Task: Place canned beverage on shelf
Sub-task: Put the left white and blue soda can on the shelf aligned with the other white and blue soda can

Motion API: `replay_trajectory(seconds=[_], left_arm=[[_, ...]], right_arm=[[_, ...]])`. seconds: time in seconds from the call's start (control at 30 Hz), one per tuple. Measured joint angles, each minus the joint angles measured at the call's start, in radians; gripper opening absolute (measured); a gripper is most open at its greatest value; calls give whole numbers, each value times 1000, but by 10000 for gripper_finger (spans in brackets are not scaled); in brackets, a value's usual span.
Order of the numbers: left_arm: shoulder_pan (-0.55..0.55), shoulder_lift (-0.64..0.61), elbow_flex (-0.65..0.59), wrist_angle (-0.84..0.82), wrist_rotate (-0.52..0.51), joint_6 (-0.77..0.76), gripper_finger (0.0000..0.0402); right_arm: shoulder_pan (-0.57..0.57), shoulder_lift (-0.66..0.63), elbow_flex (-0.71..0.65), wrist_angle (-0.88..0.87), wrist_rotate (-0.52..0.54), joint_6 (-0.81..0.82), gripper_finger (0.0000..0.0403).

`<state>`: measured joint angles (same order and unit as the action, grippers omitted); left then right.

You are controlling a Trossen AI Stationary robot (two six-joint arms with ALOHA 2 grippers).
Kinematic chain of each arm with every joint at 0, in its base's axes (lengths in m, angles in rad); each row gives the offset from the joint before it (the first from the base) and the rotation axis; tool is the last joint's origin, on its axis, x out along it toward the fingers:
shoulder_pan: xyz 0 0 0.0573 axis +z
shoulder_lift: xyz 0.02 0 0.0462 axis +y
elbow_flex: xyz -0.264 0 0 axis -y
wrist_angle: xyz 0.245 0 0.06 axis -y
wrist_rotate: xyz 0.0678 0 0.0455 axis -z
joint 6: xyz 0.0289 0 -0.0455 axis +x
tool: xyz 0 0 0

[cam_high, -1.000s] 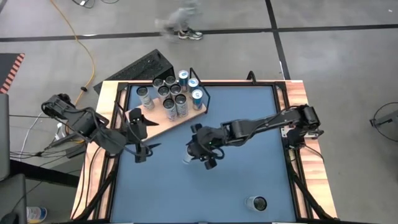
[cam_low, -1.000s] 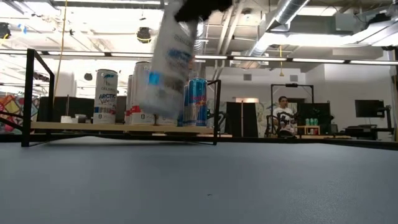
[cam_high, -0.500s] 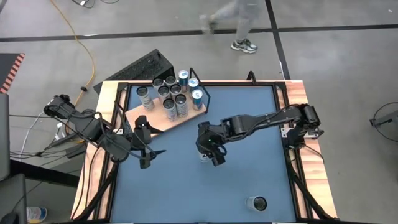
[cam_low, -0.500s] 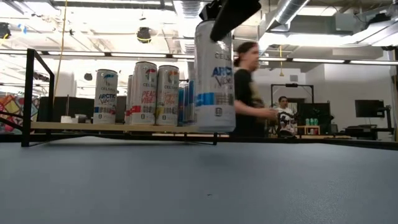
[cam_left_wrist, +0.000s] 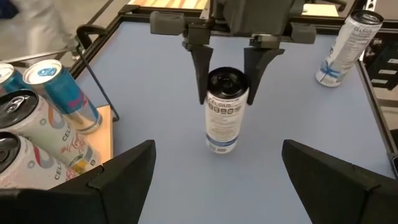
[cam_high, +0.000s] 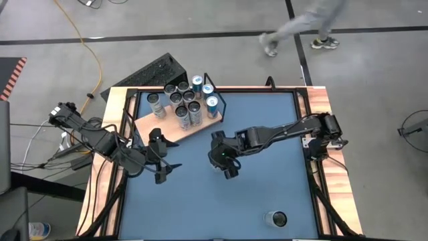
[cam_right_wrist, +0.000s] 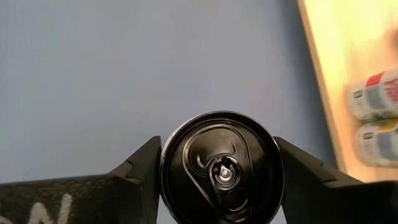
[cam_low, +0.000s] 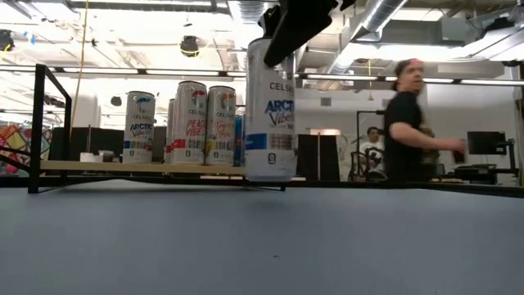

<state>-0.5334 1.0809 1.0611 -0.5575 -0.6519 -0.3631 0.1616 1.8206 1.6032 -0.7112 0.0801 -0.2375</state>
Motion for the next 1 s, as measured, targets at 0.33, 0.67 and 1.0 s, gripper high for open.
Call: replay_trajectory(seconds=[0.33,0.67,1.0], left_arm=[[0,0,0,36,-12,7,336],[7,0,0,52,-17,2,336],[26,0,0,63,-16,2,336]], right_arm=[[-1,0,-3,-20,-4,10,267],[-2,-2,-3,-14,-11,30,310],[40,-20,165,-140,3,-1,323]])
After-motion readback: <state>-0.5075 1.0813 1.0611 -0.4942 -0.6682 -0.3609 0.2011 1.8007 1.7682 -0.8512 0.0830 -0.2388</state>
